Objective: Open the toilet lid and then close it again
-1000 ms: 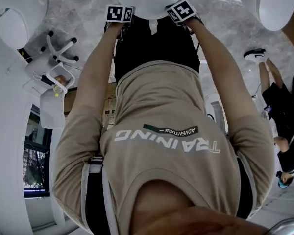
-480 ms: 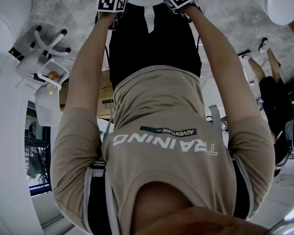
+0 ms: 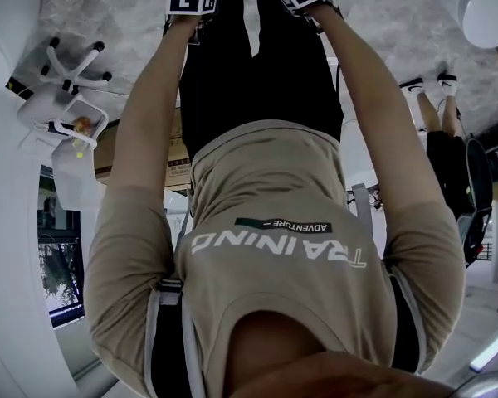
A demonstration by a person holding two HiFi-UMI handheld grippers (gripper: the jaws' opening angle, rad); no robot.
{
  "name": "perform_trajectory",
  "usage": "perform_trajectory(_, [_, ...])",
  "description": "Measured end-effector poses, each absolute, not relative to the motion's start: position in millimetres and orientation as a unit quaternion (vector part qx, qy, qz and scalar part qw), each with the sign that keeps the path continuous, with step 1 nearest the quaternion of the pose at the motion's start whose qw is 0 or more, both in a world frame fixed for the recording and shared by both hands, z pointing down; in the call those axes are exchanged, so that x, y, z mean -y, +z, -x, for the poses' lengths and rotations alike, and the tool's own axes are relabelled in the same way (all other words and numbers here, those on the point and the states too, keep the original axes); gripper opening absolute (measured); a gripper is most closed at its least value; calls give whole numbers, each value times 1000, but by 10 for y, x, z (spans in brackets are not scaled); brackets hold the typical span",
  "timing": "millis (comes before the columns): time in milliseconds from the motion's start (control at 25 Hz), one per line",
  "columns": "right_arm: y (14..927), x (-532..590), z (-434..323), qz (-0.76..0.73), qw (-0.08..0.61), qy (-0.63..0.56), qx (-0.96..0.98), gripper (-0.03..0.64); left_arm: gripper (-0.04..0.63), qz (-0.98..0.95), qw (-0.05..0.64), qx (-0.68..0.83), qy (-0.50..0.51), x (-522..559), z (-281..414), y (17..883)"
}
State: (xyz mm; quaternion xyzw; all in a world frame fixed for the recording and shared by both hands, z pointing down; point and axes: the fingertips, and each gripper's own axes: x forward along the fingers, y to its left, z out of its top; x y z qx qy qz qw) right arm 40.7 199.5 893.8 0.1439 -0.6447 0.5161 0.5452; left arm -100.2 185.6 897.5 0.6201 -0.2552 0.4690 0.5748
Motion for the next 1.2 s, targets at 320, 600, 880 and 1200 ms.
perform_trajectory(320, [8912,-1983,-400,-136,534,530,645,14,5,-635,559,219,485,-1847,994,8943])
perform_trajectory(600, [8805,-1928,-351,-130,527,530,652,14,5,-625,548,198,520,-1807,950,8913])
perform_trajectory(880, [8398,-1772,-496,-161,505,527,664,14,5,-657,503,160,538,-1684,785,8403])
perform_trajectory(1200, [7614,-1544,-556,-176,483,477,713,13,5,-727,454,156,492,-1280,575,7498])
